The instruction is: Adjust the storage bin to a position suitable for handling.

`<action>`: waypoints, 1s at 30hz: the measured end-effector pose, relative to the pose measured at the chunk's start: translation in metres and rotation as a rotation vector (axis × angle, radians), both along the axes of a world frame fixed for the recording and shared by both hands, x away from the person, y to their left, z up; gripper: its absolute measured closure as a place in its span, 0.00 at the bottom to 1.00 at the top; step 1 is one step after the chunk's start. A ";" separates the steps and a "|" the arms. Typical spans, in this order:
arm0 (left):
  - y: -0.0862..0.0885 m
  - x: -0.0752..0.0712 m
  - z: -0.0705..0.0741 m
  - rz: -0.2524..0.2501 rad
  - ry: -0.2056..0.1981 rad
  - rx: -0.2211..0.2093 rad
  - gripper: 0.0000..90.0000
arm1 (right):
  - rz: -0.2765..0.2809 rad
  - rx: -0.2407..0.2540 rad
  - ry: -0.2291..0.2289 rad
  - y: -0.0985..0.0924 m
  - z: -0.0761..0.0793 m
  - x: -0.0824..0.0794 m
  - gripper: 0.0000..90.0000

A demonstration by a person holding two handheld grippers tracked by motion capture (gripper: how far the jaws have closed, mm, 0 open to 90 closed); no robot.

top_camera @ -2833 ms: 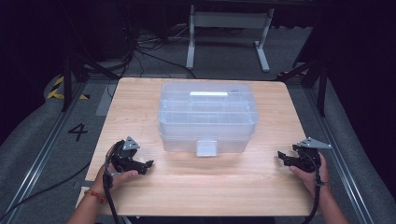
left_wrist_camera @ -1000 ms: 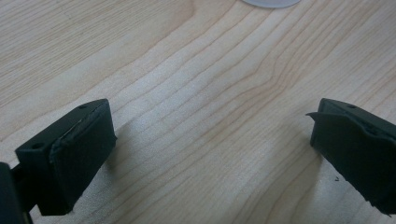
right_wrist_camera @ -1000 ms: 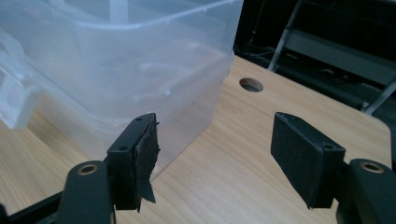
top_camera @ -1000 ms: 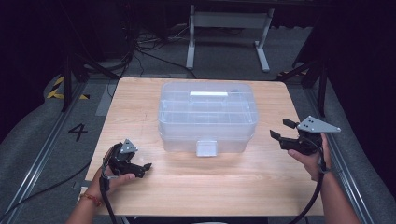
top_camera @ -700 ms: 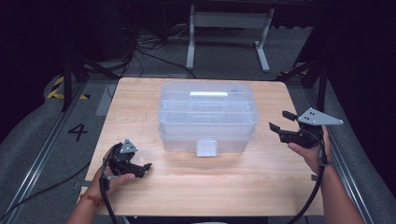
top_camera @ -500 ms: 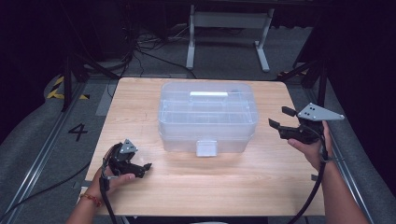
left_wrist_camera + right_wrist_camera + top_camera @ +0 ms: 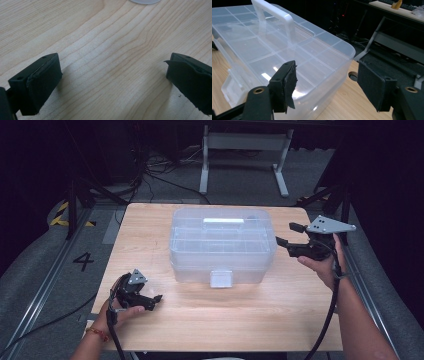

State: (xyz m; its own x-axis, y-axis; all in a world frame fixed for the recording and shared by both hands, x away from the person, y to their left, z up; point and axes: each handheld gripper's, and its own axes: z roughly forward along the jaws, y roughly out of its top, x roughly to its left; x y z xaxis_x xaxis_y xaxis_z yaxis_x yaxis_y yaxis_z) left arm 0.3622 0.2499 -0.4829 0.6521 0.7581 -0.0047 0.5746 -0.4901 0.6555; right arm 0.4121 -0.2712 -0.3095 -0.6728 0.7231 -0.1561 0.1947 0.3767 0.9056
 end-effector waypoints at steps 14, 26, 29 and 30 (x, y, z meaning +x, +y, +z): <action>0.000 0.000 0.000 0.000 0.000 -0.001 0.00 | 0.042 -0.043 0.021 0.033 0.005 0.022 0.37; 0.000 0.000 0.000 0.000 0.000 0.000 0.00 | 0.082 -0.096 0.030 0.068 0.009 0.037 0.41; 0.000 0.000 0.000 0.000 0.000 0.000 0.00 | 0.087 -0.108 0.029 0.075 0.009 0.040 0.44; 0.000 0.000 0.000 0.000 0.000 -0.001 0.00 | 0.088 -0.114 0.030 0.078 0.009 0.041 0.44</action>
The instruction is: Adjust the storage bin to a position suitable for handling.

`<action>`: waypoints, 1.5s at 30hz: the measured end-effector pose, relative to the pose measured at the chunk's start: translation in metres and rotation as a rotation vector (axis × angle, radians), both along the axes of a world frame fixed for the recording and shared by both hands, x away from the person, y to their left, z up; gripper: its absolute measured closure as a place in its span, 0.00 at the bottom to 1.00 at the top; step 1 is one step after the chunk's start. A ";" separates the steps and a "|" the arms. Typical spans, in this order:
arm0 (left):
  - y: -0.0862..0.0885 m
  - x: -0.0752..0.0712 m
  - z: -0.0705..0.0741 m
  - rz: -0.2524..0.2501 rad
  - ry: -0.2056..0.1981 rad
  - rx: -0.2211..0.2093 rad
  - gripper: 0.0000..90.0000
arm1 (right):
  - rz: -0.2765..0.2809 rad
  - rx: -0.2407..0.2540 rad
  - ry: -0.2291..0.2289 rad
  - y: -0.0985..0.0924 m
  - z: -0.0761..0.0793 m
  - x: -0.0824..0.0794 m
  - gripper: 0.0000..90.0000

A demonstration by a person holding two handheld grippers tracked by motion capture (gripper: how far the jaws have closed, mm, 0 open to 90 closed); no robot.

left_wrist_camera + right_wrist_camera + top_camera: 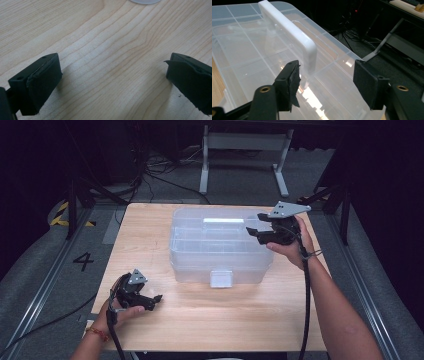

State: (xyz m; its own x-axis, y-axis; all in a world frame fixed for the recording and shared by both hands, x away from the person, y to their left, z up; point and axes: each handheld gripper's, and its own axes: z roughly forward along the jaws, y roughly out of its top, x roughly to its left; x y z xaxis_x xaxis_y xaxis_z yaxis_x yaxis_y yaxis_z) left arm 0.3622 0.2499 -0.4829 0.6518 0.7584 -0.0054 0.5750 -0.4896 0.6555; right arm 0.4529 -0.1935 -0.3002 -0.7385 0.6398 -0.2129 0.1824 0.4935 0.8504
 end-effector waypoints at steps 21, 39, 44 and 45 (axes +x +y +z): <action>0.000 0.000 0.000 0.000 0.000 0.000 0.00 | 0.026 -0.102 0.022 0.028 -0.004 0.016 0.61; 0.000 0.000 0.000 0.000 0.000 0.000 0.00 | 0.028 -0.140 0.024 0.043 -0.004 0.017 0.81; 0.000 0.000 0.000 -0.001 0.002 0.002 0.01 | 0.027 -0.143 0.027 0.043 -0.003 0.017 0.81; 0.000 0.001 0.002 -0.005 0.007 0.011 0.01 | 0.026 -0.146 0.026 0.043 -0.003 0.017 0.81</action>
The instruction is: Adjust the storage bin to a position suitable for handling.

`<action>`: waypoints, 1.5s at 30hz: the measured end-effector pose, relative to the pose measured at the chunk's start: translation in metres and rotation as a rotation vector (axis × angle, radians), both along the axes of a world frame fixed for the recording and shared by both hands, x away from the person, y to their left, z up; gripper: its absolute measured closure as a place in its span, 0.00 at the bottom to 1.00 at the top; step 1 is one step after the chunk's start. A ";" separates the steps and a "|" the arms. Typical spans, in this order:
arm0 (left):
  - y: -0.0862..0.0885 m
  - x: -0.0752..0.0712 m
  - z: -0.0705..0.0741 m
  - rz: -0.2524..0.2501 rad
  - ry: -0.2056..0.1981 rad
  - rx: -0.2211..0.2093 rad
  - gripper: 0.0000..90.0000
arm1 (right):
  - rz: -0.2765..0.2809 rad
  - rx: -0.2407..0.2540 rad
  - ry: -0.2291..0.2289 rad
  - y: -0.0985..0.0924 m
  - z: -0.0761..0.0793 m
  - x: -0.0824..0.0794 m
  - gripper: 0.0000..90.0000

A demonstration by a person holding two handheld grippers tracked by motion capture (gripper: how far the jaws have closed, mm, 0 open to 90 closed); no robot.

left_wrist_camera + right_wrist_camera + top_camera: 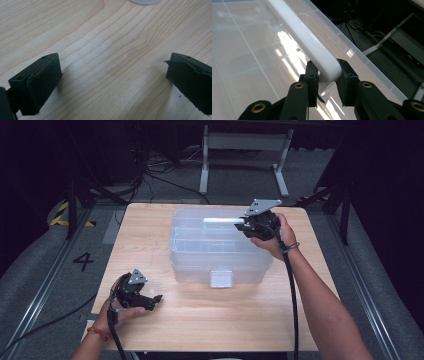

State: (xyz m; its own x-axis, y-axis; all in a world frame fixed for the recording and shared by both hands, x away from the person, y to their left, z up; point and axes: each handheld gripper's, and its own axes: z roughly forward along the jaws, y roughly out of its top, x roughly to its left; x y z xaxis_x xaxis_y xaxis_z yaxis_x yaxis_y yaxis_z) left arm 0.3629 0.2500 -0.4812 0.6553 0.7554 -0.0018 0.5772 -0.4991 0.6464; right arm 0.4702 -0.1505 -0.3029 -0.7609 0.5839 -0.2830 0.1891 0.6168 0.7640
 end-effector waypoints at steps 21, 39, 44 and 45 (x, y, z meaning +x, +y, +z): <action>-0.027 -0.012 0.062 -0.116 -0.190 -0.009 0.48 | -0.022 0.014 0.039 0.001 0.010 0.010 0.80; -0.042 0.003 0.089 -0.098 -0.229 -0.105 0.69 | -0.049 0.001 0.087 0.005 0.020 0.018 0.80; -0.043 0.006 0.088 -0.087 -0.226 -0.120 0.76 | -0.050 -0.013 0.099 0.006 0.022 0.020 0.80; -0.043 0.007 0.088 -0.090 -0.228 -0.114 0.77 | -0.049 -0.014 0.101 0.006 0.022 0.020 0.80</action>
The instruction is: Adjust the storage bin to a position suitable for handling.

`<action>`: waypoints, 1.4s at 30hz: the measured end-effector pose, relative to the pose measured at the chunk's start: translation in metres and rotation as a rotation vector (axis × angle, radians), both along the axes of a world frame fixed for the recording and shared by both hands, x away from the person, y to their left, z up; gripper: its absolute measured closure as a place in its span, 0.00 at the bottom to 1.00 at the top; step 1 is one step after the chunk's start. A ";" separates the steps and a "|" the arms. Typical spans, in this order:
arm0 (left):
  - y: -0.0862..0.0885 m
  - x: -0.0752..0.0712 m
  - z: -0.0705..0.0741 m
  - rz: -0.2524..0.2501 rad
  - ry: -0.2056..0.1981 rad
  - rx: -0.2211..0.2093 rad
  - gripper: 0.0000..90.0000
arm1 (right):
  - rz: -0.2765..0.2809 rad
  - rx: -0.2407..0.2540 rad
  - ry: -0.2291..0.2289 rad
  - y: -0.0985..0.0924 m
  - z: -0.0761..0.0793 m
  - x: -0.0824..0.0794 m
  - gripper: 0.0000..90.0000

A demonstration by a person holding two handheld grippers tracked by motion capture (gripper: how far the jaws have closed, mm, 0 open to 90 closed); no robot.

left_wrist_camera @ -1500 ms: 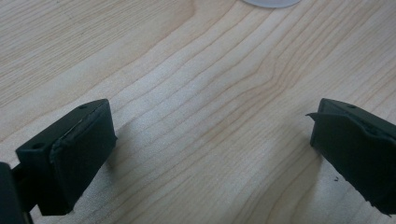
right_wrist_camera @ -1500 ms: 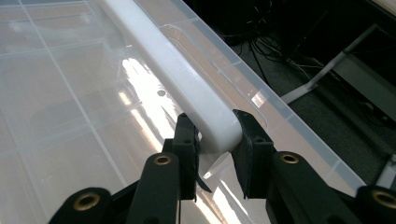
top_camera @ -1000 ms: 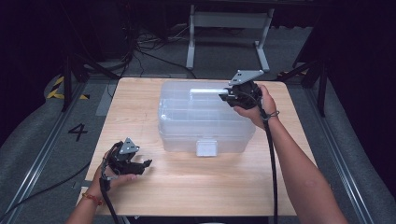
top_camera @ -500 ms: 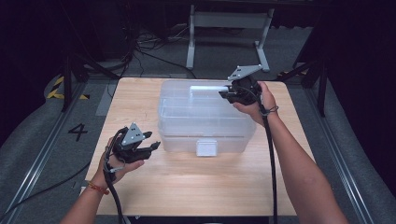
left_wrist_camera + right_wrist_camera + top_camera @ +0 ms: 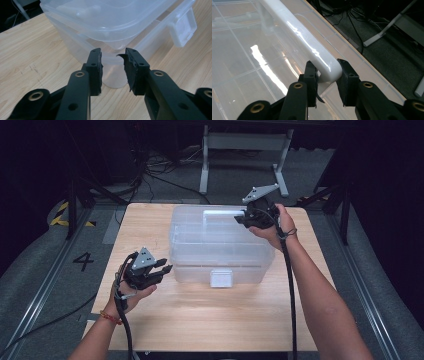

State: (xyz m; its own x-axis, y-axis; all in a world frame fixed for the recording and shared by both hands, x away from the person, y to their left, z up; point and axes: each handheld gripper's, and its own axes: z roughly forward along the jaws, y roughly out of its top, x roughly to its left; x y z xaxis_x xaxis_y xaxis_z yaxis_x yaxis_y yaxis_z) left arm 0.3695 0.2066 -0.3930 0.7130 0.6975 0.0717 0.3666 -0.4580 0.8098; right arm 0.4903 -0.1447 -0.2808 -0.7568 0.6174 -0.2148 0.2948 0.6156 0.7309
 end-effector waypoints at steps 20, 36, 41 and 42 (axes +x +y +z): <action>-0.005 0.009 -0.003 0.056 -0.023 -0.059 0.88 | -0.021 -0.003 0.019 0.001 0.002 0.001 0.78; -0.004 0.010 -0.001 0.064 -0.039 -0.062 0.89 | -0.086 0.091 -0.096 -0.072 0.019 -0.035 0.54; -0.004 0.010 0.002 0.073 -0.039 -0.061 0.88 | -0.111 0.103 -0.096 -0.106 0.005 -0.047 0.51; -0.004 0.010 0.002 0.076 -0.043 -0.062 0.88 | -0.111 0.103 -0.096 -0.106 0.005 -0.047 0.51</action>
